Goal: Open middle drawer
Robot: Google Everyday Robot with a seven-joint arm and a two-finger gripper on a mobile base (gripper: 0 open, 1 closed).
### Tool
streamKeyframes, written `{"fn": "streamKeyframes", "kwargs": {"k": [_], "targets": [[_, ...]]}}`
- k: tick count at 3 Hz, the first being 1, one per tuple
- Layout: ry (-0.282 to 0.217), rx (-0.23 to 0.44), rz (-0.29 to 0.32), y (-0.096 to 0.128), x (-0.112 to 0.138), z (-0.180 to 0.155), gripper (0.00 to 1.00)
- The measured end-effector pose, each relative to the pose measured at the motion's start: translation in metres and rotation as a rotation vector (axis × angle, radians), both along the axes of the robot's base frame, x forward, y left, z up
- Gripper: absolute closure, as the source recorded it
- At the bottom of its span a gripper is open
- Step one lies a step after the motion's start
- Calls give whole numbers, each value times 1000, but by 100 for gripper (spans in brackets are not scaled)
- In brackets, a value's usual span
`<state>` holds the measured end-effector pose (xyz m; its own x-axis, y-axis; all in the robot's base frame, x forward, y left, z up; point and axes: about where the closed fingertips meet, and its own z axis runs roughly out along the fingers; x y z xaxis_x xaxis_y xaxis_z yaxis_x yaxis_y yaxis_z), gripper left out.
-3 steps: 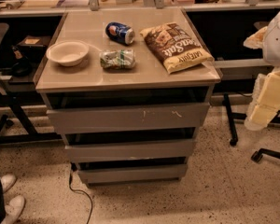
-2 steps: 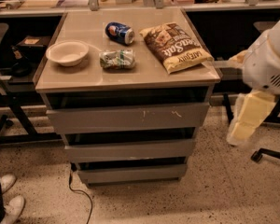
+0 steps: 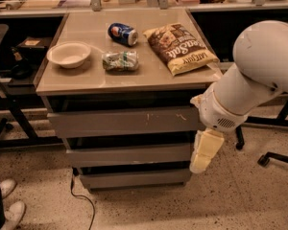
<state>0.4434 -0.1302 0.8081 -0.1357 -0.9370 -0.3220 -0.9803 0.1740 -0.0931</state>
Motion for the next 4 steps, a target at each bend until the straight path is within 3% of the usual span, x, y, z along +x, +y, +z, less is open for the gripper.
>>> {"fn": "streamKeyframes", "kwargs": {"k": [1,2,3,4], "targets": [[0,0,0,0,0,0,0],[66,37,9,11,-17,-38,0],[163,107,38,38,-42,-109,0],[249,99,44,59,-50,-183,0]]}}
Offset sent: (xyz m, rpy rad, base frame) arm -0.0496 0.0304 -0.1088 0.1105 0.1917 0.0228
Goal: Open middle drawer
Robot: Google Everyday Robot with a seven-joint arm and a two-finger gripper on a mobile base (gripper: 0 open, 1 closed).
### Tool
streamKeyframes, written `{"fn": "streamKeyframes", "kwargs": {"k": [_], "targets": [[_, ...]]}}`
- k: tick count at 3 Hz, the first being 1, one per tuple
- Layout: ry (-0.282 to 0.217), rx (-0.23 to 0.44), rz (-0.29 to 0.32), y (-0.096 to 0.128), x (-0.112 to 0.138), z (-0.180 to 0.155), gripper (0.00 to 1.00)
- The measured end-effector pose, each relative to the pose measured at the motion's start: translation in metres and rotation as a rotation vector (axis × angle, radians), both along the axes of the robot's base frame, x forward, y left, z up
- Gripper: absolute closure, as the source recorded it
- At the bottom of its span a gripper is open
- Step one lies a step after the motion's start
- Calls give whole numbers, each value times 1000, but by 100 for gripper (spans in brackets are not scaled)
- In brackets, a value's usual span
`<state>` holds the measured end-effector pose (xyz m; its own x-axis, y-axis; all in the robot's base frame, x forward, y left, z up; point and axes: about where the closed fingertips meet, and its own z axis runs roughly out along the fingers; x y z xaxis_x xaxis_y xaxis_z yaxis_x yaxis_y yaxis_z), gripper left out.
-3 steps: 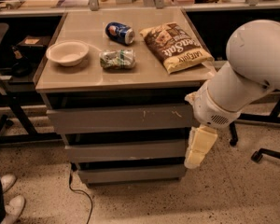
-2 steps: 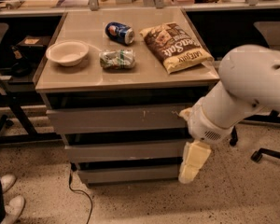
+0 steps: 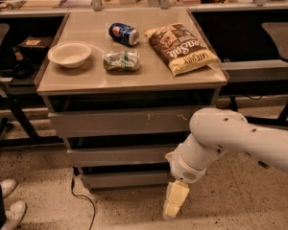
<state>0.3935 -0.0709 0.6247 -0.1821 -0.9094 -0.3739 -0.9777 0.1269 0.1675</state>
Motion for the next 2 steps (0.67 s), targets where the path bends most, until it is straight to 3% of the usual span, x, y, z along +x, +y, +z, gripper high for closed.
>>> {"fn": "streamKeyframes", "kwargs": {"k": [1,2], "targets": [[0,0,0,0,0,0,0],[6,-43,-45,-2,11,-39,0]]}}
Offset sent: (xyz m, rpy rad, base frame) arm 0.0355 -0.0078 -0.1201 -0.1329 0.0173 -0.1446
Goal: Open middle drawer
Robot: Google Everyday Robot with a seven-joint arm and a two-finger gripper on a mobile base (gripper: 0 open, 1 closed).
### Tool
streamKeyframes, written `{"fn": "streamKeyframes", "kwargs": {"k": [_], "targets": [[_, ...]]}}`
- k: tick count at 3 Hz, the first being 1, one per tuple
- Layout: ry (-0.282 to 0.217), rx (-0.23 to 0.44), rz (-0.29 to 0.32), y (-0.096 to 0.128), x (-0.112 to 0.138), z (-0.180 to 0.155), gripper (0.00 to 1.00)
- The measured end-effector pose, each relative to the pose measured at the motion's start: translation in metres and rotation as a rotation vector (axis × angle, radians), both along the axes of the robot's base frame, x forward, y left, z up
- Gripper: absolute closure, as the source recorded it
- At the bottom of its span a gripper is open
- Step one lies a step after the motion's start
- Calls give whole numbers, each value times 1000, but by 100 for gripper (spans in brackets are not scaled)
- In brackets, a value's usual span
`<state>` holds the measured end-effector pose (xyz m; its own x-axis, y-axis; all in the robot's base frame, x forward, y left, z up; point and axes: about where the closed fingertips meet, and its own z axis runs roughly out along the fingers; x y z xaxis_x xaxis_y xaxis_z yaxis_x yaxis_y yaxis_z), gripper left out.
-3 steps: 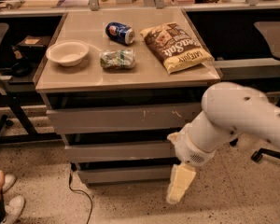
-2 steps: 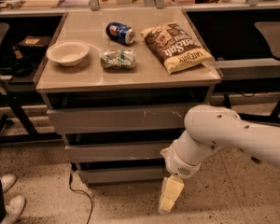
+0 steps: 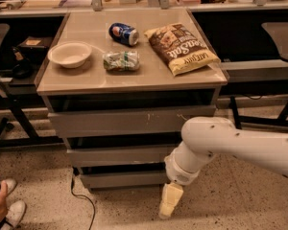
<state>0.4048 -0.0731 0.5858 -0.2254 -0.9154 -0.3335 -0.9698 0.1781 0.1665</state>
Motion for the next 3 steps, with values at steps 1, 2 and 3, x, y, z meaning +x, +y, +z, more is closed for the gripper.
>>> {"fn": "streamKeyframes", "kwargs": {"k": [1,2,3], "targets": [[-13,-29,-73,-8,34,-49,0],[-33,-51,-114,-17,64,-78,0],[-48,-70,-140,-26,89,-97,0]]}}
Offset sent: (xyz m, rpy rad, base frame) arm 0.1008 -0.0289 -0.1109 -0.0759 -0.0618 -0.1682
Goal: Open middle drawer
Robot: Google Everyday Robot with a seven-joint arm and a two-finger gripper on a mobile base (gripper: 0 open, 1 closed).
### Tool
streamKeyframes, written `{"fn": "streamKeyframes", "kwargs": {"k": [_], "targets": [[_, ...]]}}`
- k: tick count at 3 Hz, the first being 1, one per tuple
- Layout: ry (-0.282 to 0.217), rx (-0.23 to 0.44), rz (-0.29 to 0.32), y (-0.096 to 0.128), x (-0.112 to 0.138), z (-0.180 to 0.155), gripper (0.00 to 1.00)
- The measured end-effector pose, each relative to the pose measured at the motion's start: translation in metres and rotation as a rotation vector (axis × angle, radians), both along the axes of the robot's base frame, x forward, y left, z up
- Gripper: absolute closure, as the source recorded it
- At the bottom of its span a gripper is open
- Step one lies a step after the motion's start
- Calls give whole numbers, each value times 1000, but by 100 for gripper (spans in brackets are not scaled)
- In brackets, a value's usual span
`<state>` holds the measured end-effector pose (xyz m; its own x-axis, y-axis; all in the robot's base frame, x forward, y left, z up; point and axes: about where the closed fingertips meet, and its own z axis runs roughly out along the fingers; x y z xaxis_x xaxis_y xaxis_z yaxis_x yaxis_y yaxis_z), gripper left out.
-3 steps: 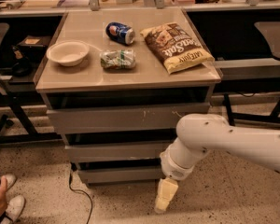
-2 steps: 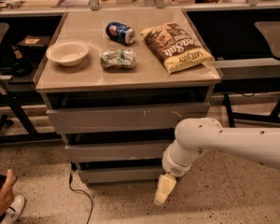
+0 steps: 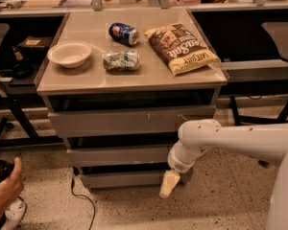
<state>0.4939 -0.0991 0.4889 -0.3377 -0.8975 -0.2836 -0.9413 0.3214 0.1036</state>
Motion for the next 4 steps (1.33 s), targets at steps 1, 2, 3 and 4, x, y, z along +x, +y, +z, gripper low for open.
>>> {"fn": "streamKeyframes", "kwargs": {"k": [1,2,3,4], "targets": [[-24,-13,-14,-5,26,-10,0],[-51,-23,-13,-4,53,-15,0],[-76,-20,-13,5,87,-27,0],[-68,-15,-16,9,91,-38,0]]}}
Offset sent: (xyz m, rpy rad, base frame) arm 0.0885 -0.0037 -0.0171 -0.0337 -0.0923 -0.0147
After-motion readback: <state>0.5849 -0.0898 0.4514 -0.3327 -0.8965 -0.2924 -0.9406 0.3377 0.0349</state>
